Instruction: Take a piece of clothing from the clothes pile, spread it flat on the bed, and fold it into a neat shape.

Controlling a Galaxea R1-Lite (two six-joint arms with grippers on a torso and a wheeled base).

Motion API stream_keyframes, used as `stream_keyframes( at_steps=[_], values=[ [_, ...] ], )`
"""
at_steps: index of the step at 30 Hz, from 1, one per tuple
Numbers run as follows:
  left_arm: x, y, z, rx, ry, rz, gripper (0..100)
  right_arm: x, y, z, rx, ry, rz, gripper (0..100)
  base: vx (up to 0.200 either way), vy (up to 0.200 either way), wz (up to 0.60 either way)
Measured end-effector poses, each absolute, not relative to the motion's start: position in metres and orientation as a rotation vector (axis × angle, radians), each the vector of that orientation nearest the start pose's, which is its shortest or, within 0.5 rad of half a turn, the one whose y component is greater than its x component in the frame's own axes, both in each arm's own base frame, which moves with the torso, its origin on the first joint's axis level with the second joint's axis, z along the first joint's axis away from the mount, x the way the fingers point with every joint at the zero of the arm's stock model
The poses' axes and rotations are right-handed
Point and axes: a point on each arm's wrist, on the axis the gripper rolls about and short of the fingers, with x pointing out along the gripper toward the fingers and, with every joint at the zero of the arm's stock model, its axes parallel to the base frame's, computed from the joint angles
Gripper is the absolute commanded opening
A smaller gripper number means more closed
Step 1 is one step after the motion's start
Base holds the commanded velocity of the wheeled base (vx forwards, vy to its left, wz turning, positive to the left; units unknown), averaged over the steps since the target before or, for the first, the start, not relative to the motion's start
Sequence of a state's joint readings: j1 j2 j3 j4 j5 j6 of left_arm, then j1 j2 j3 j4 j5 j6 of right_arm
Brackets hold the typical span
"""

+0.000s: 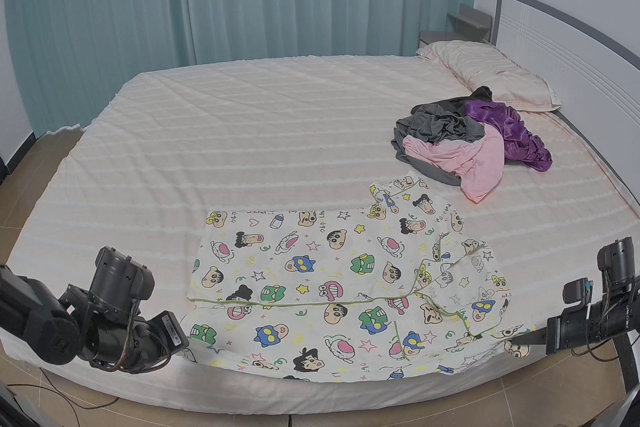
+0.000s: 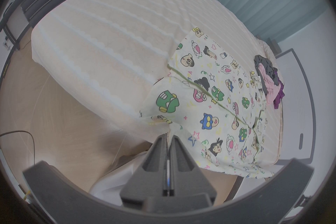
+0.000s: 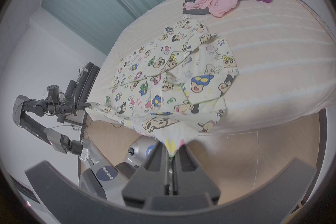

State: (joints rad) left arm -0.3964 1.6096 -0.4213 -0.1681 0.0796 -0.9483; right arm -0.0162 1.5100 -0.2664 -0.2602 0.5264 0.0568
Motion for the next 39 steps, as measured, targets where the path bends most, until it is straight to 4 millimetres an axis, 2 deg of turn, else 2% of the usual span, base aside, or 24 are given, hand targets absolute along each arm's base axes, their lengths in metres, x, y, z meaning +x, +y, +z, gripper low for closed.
stream_keyframes(
  at_steps=[14, 24, 39],
  values=[
    [0.251, -0.062, 0.074, -0.745, 1.017, 0.269, 0, 0.210, 0.008, 0.078, 0.391, 0.973, 0.396, 0, 0.000, 0.000, 0.00],
    [0.275, -0.061, 0.067, -0.772, 1.020, 0.285, 0, 0.231, 0.007, 0.073, 0.431, 0.991, 0.375, 0, 0.000, 0.000, 0.00],
    [0.307, -0.067, 0.059, -0.819, 1.029, 0.325, 0, 0.270, 0.009, 0.078, 0.520, 0.965, 0.332, 0, 0.000, 0.000, 0.00]
  ],
)
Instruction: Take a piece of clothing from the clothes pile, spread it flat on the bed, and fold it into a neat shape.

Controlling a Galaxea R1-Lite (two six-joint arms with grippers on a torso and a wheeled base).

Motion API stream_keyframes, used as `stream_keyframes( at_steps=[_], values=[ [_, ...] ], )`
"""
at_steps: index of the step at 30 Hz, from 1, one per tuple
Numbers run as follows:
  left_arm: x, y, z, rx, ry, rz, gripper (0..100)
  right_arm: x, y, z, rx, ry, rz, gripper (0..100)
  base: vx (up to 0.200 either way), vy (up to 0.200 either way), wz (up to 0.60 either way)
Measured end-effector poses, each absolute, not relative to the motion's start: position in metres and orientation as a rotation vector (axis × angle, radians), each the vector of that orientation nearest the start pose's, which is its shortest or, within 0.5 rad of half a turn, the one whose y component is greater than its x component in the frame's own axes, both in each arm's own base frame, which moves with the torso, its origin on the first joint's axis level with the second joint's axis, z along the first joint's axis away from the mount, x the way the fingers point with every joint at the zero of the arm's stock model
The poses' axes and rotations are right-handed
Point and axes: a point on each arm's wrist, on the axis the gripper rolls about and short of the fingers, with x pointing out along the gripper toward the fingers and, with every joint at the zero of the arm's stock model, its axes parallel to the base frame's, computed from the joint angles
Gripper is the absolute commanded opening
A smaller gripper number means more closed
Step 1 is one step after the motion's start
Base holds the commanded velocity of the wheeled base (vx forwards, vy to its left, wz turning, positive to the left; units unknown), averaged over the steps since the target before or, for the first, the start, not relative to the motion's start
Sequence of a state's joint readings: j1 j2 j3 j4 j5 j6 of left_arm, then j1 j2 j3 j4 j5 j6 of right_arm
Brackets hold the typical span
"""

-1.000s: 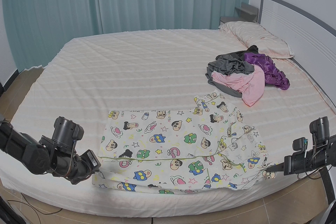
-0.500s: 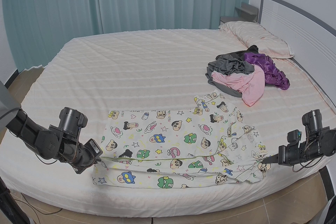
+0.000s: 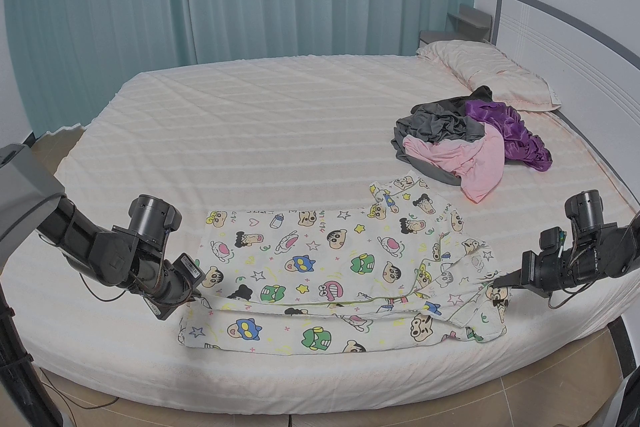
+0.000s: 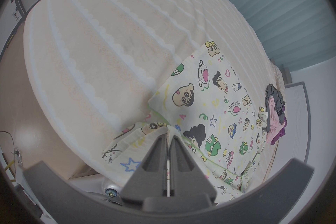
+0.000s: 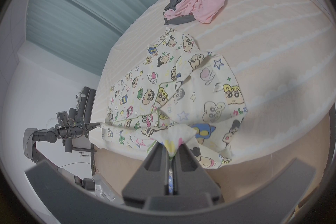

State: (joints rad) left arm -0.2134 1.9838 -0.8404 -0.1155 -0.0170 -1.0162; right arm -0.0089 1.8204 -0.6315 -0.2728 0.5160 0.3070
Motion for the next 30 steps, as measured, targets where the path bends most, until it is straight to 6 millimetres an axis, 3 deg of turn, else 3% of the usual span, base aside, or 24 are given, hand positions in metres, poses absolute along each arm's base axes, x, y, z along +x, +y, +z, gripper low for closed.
stream_keyframes(
  at_steps=[30],
  values=[
    [0.354, -0.070, 0.044, -0.856, 1.055, 0.392, 0, 0.323, 0.019, 0.063, 0.629, 0.985, 0.252, 0, 0.000, 0.000, 0.00]
  ],
)
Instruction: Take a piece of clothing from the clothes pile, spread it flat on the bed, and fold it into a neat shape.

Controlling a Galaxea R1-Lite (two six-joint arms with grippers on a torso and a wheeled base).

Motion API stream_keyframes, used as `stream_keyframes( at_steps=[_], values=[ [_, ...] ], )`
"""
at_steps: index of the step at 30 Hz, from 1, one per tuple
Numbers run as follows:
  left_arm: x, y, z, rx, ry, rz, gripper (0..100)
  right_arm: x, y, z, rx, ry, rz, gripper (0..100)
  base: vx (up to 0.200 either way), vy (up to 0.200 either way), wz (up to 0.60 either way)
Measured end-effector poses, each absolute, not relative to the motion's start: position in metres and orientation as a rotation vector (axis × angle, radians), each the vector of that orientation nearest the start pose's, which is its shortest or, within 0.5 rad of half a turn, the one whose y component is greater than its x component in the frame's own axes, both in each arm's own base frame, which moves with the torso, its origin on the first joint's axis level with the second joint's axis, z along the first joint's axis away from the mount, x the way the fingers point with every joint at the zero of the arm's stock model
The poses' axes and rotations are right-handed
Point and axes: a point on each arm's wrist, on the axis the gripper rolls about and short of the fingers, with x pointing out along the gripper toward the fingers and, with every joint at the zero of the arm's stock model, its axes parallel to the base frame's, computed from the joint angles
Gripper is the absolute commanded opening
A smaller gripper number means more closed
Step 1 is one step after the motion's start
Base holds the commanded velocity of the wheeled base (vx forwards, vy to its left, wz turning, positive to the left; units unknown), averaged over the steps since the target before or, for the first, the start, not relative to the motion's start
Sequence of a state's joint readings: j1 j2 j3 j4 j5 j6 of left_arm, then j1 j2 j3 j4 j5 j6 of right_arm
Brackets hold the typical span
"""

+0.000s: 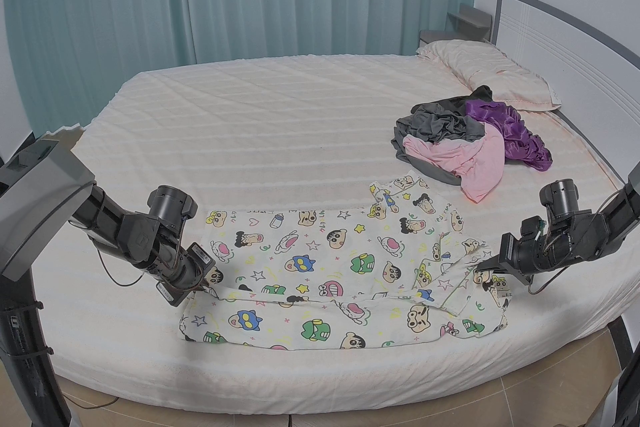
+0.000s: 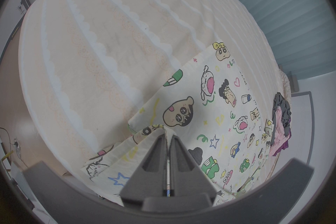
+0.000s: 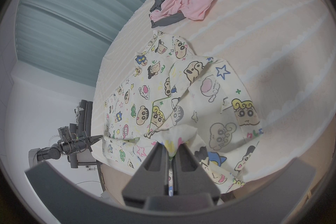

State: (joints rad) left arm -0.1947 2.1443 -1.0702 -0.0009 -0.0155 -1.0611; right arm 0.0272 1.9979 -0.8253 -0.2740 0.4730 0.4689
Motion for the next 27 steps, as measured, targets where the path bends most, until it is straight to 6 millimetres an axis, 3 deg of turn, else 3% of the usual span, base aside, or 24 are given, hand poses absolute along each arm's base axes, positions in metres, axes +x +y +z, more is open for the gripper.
stream_keyframes(
  at_steps=[7, 8, 9, 20, 27],
  values=[
    [0.361, -0.071, 0.042, -0.867, 1.057, 0.402, 0, 0.331, 0.020, 0.062, 0.646, 0.981, 0.221, 0, 0.000, 0.000, 0.00],
    [0.361, -0.072, 0.042, -0.869, 1.057, 0.403, 100, 0.331, 0.020, 0.061, 0.648, 0.981, 0.220, 0, 0.000, 0.000, 0.00],
    [0.362, -0.072, 0.042, -0.874, 1.055, 0.405, 100, 0.332, 0.020, 0.061, 0.650, 0.982, 0.219, 100, 0.000, 0.000, 0.00],
    [0.364, -0.071, 0.043, -0.908, 1.043, 0.425, 100, 0.330, 0.019, 0.059, 0.677, 0.995, 0.199, 100, 0.000, 0.000, 0.00],
    [0.351, -0.057, 0.054, -0.947, 1.044, 0.419, 100, 0.326, 0.020, 0.074, 0.899, 0.961, 0.018, 100, 0.000, 0.000, 0.00]
  ],
)
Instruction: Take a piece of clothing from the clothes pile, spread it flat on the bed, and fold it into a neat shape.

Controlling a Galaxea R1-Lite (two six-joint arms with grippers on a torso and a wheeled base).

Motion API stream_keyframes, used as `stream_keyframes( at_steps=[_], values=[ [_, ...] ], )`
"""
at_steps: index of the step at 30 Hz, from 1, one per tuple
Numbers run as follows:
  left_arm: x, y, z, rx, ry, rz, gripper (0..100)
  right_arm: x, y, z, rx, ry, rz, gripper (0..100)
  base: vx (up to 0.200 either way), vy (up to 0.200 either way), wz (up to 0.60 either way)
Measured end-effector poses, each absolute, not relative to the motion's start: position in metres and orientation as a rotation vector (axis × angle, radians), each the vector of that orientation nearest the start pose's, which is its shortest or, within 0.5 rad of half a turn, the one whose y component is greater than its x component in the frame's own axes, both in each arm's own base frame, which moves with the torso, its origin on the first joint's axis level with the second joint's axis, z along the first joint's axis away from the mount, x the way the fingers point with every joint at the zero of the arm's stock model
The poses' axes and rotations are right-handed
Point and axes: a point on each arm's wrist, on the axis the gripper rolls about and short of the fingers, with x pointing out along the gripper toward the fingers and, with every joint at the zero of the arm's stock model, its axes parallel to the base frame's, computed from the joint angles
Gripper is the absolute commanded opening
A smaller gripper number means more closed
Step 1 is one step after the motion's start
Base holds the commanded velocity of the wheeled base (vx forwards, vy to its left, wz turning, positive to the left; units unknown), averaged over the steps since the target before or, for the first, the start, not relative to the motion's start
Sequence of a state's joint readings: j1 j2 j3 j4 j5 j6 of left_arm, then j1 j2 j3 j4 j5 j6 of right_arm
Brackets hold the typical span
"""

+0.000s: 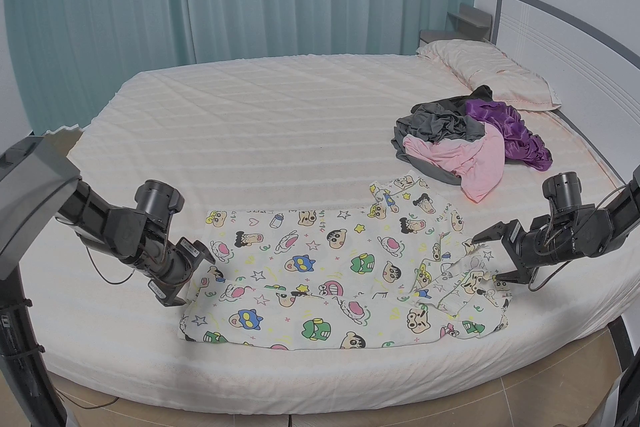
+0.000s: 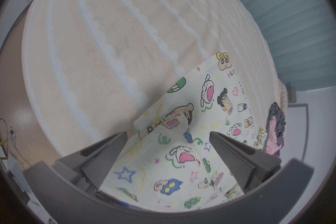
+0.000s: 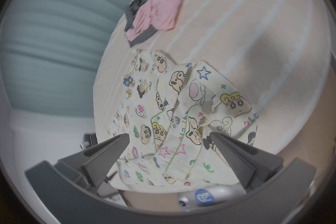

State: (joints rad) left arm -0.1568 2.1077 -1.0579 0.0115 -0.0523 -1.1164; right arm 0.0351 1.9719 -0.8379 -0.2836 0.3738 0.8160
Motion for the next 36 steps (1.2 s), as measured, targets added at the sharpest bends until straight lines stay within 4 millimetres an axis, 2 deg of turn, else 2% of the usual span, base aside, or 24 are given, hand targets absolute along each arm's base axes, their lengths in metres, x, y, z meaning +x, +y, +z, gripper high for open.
stream_keyframes(
  at_steps=[3, 8, 14, 21, 36],
  values=[
    [0.338, -0.049, 0.066, -0.989, 1.055, 0.385, 100, 0.320, 0.028, 0.080, 0.965, 0.946, -0.048, 100, 0.000, 0.000, 0.00],
    [0.308, -0.039, 0.082, -1.052, 1.072, 0.321, 100, 0.308, 0.050, 0.080, 0.962, 0.925, -0.131, 100, 0.000, 0.000, 0.00],
    [0.289, -0.036, 0.087, -1.075, 1.009, 0.268, 100, 0.309, 0.072, 0.069, 0.904, 0.810, -0.164, 100, 0.000, 0.000, 0.00],
    [0.281, -0.037, 0.084, -1.079, 1.009, 0.259, 100, 0.310, 0.083, 0.051, 0.856, 0.808, -0.193, 100, 0.000, 0.000, 0.00],
    [0.280, -0.040, 0.080, -1.075, 1.029, 0.260, 100, 0.311, 0.078, 0.046, 0.818, 0.813, -0.196, 100, 0.000, 0.000, 0.00]
  ],
)
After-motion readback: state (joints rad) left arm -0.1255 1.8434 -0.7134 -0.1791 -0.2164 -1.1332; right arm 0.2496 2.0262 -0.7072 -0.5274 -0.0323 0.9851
